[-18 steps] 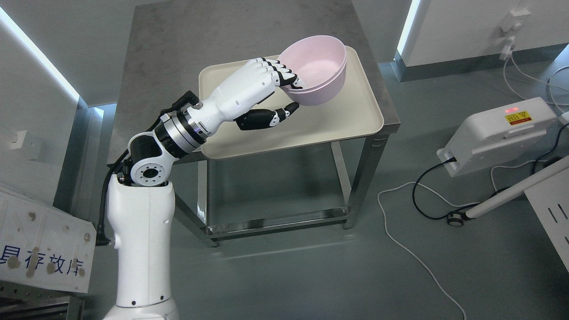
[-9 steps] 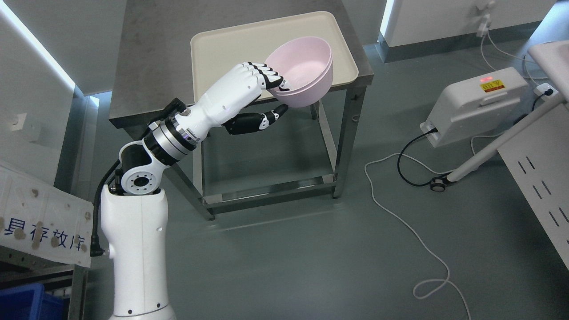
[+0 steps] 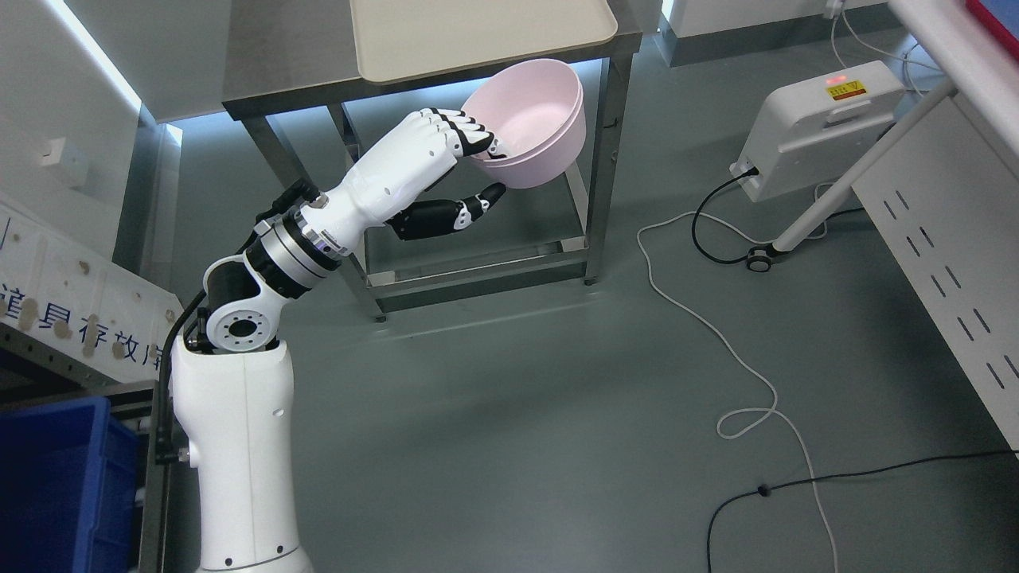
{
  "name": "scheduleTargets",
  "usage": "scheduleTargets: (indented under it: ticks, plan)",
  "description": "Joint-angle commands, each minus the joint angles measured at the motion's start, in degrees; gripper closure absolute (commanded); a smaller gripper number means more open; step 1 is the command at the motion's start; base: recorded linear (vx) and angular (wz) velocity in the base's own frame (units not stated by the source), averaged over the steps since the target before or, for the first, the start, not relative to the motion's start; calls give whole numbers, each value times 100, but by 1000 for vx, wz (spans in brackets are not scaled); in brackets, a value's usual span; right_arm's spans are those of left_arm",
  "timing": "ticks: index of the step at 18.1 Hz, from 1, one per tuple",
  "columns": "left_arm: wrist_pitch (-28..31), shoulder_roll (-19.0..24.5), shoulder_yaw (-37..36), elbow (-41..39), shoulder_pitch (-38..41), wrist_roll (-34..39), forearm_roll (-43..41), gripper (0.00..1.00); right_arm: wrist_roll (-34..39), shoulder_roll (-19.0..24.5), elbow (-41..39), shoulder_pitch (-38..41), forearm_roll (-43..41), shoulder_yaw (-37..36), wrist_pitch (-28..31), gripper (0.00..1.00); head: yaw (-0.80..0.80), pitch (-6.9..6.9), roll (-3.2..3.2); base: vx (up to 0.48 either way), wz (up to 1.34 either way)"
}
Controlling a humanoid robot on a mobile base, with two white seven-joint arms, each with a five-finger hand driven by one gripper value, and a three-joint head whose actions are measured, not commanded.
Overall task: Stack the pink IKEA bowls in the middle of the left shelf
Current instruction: 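Hold the stacked bowls up while the robot turns toward the blue bins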
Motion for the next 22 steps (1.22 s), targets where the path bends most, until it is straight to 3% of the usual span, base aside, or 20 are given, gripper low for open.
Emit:
scheduleTargets:
  ticks: [1, 14, 22]
  plan:
    - [0, 100, 79, -37, 7, -9, 47, 89, -27, -100, 0, -1, 0, 0, 17, 0, 0, 0, 0, -397, 83]
    - [7, 100, 9, -46, -229, 0, 222, 89, -27, -100, 0, -1, 0, 0, 17, 0, 0, 0, 0, -387, 235]
    - [579, 100, -668, -55, -924, -114, 214, 89, -27, -100, 0, -1, 0, 0, 17, 0, 0, 0, 0, -320, 610]
